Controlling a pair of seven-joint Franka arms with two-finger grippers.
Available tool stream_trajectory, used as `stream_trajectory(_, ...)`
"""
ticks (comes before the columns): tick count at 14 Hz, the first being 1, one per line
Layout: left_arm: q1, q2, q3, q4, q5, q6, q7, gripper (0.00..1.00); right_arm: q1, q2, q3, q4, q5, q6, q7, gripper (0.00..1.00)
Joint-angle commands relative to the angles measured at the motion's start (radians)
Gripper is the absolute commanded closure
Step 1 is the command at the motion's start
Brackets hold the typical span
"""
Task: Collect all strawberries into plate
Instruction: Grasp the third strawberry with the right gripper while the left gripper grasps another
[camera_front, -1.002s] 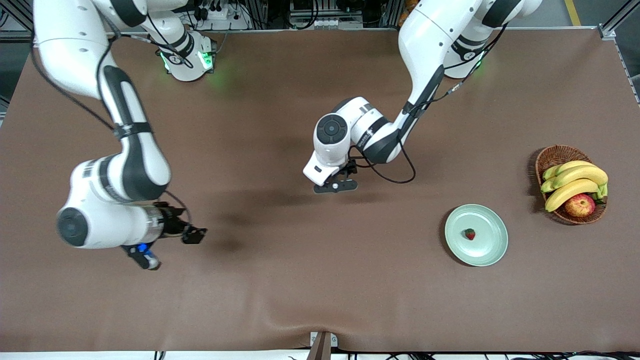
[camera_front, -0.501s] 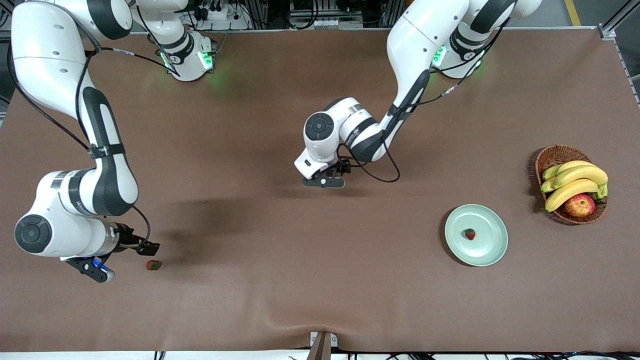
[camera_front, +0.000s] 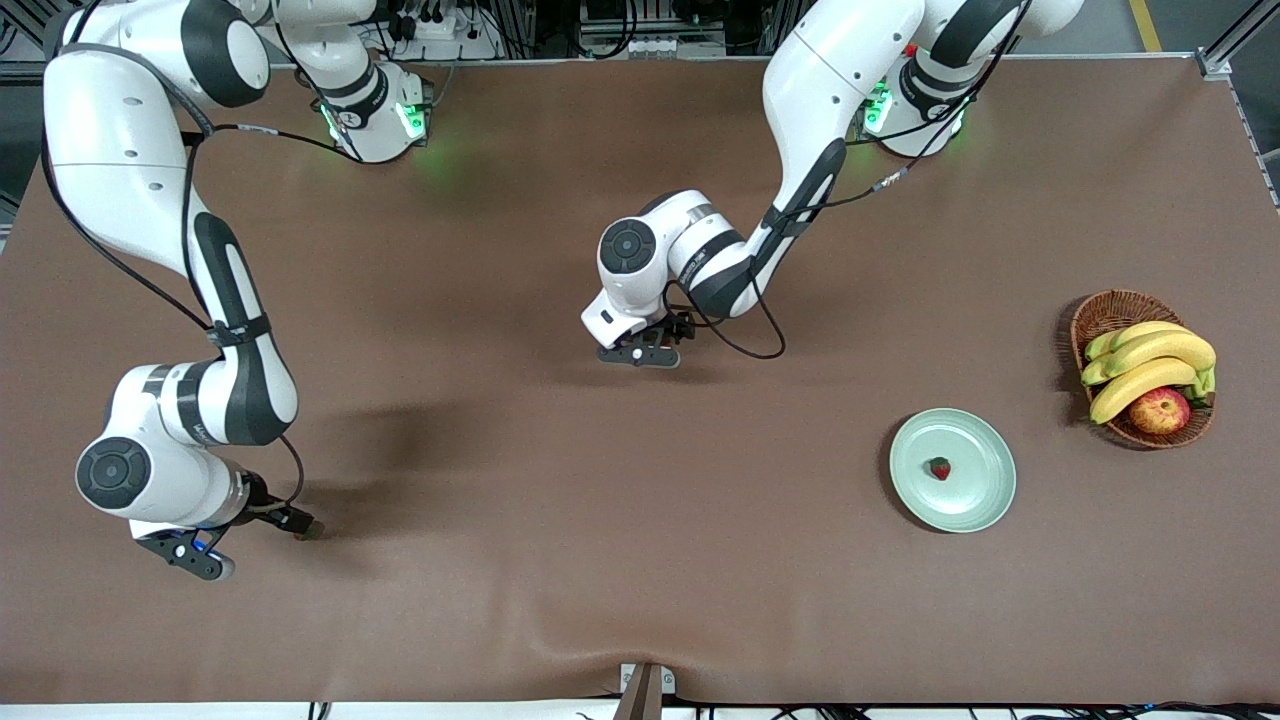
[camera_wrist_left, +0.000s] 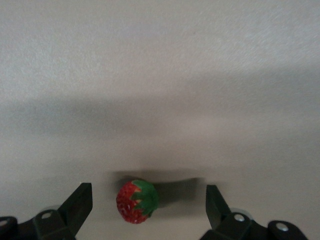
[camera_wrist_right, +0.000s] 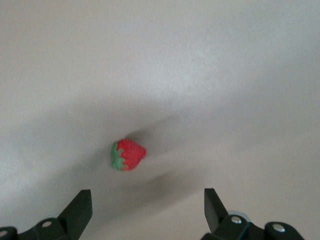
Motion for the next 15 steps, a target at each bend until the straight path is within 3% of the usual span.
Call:
stream_trajectory(1, -0.007, -0.003, 0.005, -0.017, 0.011, -0.001, -0.010, 0.00, -0.017, 0.032, 0.017, 0.013, -0.023, 0.089, -0.005, 0.05)
stream_trajectory(3, -0.007, -0.003, 0.005, -0.026, 0.011, -0.001, -0.008, 0.00, -0.015, 0.058, 0.017, 0.016, -0.025, 0.159, -0.007, 0.16)
stream_trajectory(4, -0.007, -0.006, 0.005, -0.031, 0.011, -0.002, -0.007, 0.16, -0.018, 0.065, 0.017, 0.016, -0.025, 0.176, -0.008, 0.17)
stream_trajectory(5, -0.007, -0.006, 0.005, -0.031, 0.011, -0.005, -0.004, 0.44, -0.018, 0.072, 0.017, 0.016, -0.026, 0.177, -0.010, 0.22)
stream_trajectory(7, -0.007, -0.006, 0.005, -0.028, 0.011, -0.008, -0.002, 0.80, -0.018, 0.082, 0.017, 0.016, -0.026, 0.177, -0.008, 0.36)
stream_trajectory(8, -0.005, -0.007, 0.005, -0.025, 0.011, -0.008, -0.005, 0.97, -0.015, 0.092, 0.017, 0.016, -0.025, 0.179, -0.004, 0.37)
stream_trajectory(10, -0.005, -0.015, 0.005, -0.023, 0.009, -0.010, -0.008, 1.00, -0.009, 0.104, 0.017, 0.016, -0.025, 0.185, -0.004, 0.56)
stream_trajectory(12, -0.002, -0.015, 0.005, -0.023, 0.009, -0.010, -0.010, 1.00, -0.007, 0.104, 0.017, 0.016, -0.026, 0.183, -0.007, 0.93)
stream_trajectory(13, 0.004, -0.023, 0.005, -0.023, 0.008, -0.010, -0.011, 1.00, -0.004, 0.102, 0.017, 0.018, -0.026, 0.182, -0.008, 1.00)
stream_trajectory(15, 0.021, -0.055, 0.007, -0.020, -0.004, -0.019, -0.036, 1.00, -0.003, 0.101, 0.017, 0.035, -0.025, 0.170, -0.008, 1.00)
